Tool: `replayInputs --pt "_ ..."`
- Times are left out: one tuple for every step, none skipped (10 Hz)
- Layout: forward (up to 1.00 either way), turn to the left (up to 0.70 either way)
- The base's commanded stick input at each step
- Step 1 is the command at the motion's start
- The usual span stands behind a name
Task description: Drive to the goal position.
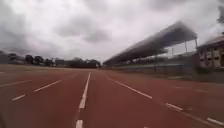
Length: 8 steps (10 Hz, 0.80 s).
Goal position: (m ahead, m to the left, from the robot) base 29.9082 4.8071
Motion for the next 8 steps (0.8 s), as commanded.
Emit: replayInputs --pt "0.7 0.0" --pt "0.7 0.0" --pt "0.7 0.0" --pt "0.7 0.0" --pt "0.7 0.0" --pt "0.7 0.0" --pt "0.7 0.0" --pt "0.7 0.0"
